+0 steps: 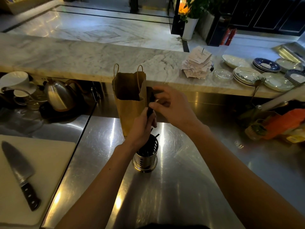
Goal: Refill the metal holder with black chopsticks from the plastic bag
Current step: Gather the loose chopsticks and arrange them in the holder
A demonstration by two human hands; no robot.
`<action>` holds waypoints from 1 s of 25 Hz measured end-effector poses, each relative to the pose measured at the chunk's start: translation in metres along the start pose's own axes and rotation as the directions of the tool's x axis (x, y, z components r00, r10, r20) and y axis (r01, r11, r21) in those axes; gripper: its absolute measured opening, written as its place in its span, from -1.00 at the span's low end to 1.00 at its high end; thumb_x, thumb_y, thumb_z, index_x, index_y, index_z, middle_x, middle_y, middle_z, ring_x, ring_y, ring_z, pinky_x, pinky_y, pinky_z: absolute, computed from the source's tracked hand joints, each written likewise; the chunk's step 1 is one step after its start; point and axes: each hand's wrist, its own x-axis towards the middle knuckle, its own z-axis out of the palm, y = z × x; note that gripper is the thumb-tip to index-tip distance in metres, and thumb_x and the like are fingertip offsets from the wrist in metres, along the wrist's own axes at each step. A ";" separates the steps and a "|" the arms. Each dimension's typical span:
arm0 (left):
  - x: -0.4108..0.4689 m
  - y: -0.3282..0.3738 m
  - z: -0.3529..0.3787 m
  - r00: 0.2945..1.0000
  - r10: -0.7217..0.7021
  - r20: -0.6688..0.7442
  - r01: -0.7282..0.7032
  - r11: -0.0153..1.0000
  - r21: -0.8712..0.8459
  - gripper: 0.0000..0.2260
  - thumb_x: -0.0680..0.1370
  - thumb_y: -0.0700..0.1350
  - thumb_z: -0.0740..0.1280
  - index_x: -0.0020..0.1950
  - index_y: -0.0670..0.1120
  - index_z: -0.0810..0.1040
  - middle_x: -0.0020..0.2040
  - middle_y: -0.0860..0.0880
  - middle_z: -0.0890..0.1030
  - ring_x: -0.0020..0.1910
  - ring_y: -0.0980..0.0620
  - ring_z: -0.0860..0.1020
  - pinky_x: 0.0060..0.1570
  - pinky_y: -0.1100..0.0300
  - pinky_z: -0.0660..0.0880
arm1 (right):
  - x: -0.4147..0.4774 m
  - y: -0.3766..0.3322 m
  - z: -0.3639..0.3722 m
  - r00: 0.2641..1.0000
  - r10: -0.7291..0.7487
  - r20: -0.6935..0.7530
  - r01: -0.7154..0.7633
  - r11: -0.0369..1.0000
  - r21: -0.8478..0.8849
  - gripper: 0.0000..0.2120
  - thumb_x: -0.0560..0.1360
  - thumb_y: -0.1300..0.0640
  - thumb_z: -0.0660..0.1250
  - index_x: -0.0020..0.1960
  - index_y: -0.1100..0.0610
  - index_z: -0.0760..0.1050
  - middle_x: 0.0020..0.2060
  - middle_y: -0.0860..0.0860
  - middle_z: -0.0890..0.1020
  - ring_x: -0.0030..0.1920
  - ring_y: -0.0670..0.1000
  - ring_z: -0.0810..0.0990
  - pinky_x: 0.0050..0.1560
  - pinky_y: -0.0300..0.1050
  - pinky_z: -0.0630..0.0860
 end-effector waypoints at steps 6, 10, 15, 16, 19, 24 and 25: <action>0.020 0.044 -0.028 0.996 0.063 0.067 -0.041 0.955 -0.295 -0.83 0.66 -0.11 0.09 0.00 -0.08 0.45 -0.25 -0.02 0.47 -0.30 0.05 0.46 -0.28 0.18 0.42 | 0.002 -0.016 -0.010 0.990 -0.006 -0.142 0.030 0.985 0.168 -0.75 0.52 0.18 0.37 0.20 0.09 0.54 -0.04 -0.16 0.67 0.01 -0.27 0.62 -0.01 -0.39 0.53; 0.013 0.070 -0.032 0.971 0.069 0.230 0.038 0.902 -0.430 -0.86 0.64 -0.12 0.11 -0.03 -0.08 0.43 -0.28 -0.01 0.43 -0.38 0.13 0.39 -0.35 0.24 0.35 | 0.005 -0.037 -0.025 0.976 -0.029 -0.215 0.071 0.979 0.193 -0.77 0.54 0.18 0.35 0.19 0.10 0.54 -0.13 -0.23 0.62 -0.08 -0.35 0.61 -0.12 -0.50 0.48; -0.009 0.077 -0.024 0.960 0.079 0.267 0.091 0.817 -0.570 -0.82 0.63 -0.16 0.09 0.12 -0.22 0.40 -0.27 0.01 0.54 -0.45 0.07 0.30 -0.44 0.24 0.28 | -0.016 -0.040 -0.034 0.983 0.018 -0.184 0.046 0.941 0.336 -0.83 0.50 0.27 0.38 0.09 0.19 0.58 -0.24 0.04 0.72 -0.39 0.01 0.67 -0.31 -0.24 0.60; -0.013 0.077 -0.023 0.961 0.072 0.265 0.098 0.811 -0.576 -0.81 0.63 -0.16 0.09 0.12 -0.23 0.41 -0.25 0.00 0.55 -0.45 0.05 0.30 -0.43 0.22 0.28 | -0.019 -0.039 -0.035 0.983 0.007 -0.182 0.054 0.943 0.327 -0.82 0.50 0.27 0.40 0.10 0.20 0.58 -0.25 0.05 0.72 -0.41 0.06 0.66 -0.32 -0.17 0.62; -0.022 0.076 -0.020 0.968 0.043 0.247 0.110 0.812 -0.573 -0.80 0.64 -0.15 0.11 0.07 -0.24 0.46 -0.24 -0.02 0.57 -0.45 0.05 0.33 -0.41 0.21 0.31 | -0.027 -0.038 -0.036 0.983 -0.002 -0.182 0.061 0.945 0.320 -0.78 0.47 0.26 0.43 0.11 0.20 0.58 -0.22 0.04 0.73 -0.39 0.01 0.69 -0.31 -0.11 0.64; -0.033 0.083 -0.017 0.968 0.013 0.250 0.128 0.832 -0.540 -0.77 0.66 -0.17 0.10 0.08 -0.29 0.48 -0.26 0.04 0.65 -0.44 0.11 0.50 -0.32 0.23 0.44 | -0.038 -0.040 -0.041 0.989 -0.036 -0.143 0.090 0.916 0.391 -0.65 0.47 0.33 0.41 0.24 0.18 0.51 -0.16 0.05 0.73 -0.18 -0.03 0.73 -0.24 -0.15 0.65; -0.035 0.085 -0.017 0.967 0.009 0.256 0.135 0.831 -0.539 -0.77 0.65 -0.17 0.11 0.12 -0.27 0.48 -0.23 0.02 0.67 -0.41 0.09 0.54 -0.30 0.21 0.47 | -0.039 -0.040 -0.041 0.989 -0.050 -0.142 0.103 0.913 0.396 -0.64 0.47 0.34 0.40 0.25 0.18 0.51 -0.14 0.06 0.72 -0.13 -0.03 0.73 -0.22 -0.10 0.66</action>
